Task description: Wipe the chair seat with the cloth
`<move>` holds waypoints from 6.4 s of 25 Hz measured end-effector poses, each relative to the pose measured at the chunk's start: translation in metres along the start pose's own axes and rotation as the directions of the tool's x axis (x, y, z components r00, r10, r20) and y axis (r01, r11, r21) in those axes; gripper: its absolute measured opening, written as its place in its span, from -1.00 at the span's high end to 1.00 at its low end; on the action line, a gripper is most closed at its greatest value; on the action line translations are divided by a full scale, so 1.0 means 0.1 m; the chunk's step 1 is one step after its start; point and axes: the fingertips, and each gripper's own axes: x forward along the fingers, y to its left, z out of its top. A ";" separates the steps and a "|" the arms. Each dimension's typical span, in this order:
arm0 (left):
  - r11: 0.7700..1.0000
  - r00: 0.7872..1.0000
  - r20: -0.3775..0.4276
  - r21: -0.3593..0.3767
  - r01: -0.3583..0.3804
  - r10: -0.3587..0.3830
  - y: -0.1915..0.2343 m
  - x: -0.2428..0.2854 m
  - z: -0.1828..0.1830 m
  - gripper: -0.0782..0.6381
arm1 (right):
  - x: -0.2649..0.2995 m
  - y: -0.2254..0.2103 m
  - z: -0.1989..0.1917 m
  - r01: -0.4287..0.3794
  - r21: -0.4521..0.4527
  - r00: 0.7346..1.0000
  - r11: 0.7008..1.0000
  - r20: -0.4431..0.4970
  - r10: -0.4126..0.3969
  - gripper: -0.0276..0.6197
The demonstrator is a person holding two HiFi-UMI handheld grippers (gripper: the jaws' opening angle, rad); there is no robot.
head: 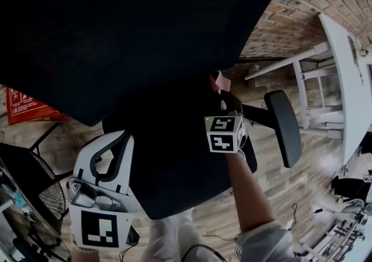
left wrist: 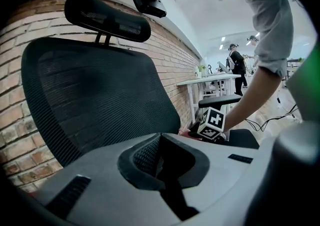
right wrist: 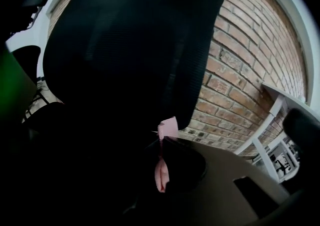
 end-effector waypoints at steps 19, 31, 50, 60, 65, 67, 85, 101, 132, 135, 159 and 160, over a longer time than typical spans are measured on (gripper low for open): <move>0.993 0.993 -0.047 -0.042 -0.107 0.105 0.22 -0.40 -0.25 0.73 | -0.23 1.88 0.02 -0.386 -0.014 0.922 0.922 0.035 0.386 0.76; 0.983 0.985 -0.076 -0.080 -0.162 0.156 0.28 -0.65 -0.35 0.73 | -1.03 3.29 0.19 -0.667 -0.142 0.733 0.731 0.054 0.679 0.76; 0.991 0.991 -0.055 -0.054 -0.124 0.121 0.10 -0.52 -0.22 0.73 | -0.82 2.66 -0.33 -0.566 -0.130 0.823 0.814 -0.025 0.568 0.76; 0.999 0.999 -0.030 -0.003 -0.032 0.032 -0.18 -0.19 -0.06 0.73 | -0.51 1.43 -0.76 -0.370 -0.086 0.928 0.925 -0.071 0.365 0.76; 1.000 1.000 -0.021 -0.002 0.006 -0.006 -0.32 -0.08 -0.03 0.73 | -0.50 0.80 -0.95 -0.256 -0.069 0.964 0.964 -0.092 0.249 0.76; 1.000 1.000 -0.018 -0.004 0.015 -0.016 -0.36 -0.04 -0.02 0.73 | -0.51 0.54 -1.02 -0.204 -0.047 0.975 0.978 -0.103 0.198 0.76; 1.000 1.000 -0.010 0.012 0.018 -0.018 -0.48 -0.05 0.06 0.73 | -0.75 0.28 -1.21 -0.215 -0.052 0.967 0.975 -0.148 0.205 0.76; 0.998 0.997 -0.027 0.007 -0.069 0.069 -0.46 -0.35 -0.03 0.73 | -1.34 1.80 -1.26 -0.499 -0.059 0.864 0.865 -0.106 0.491 0.76; 0.997 0.997 -0.018 0.000 -0.076 0.076 -0.75 -0.47 0.08 0.73 | -2.09 2.53 -1.57 -0.639 -0.100 0.769 0.763 -0.117 0.629 0.76; 0.998 0.998 -0.009 0.008 -0.058 0.058 -0.85 -0.41 0.14 0.73 | -1.97 2.13 -1.70 -0.567 -0.063 0.821 0.821 -0.123 0.557 0.76; 0.998 0.998 0.032 0.053 0.044 -0.045 -1.40 -0.09 0.55 0.73 | -1.80 -0.56 -2.39 -0.122 0.054 0.968 0.991 -0.213 0.131 0.76; 0.998 0.999 0.030 0.053 0.043 -0.044 -1.41 -0.10 0.54 0.73 | -1.80 -0.51 -2.39 -0.132 0.052 0.967 0.990 -0.213 0.140 0.76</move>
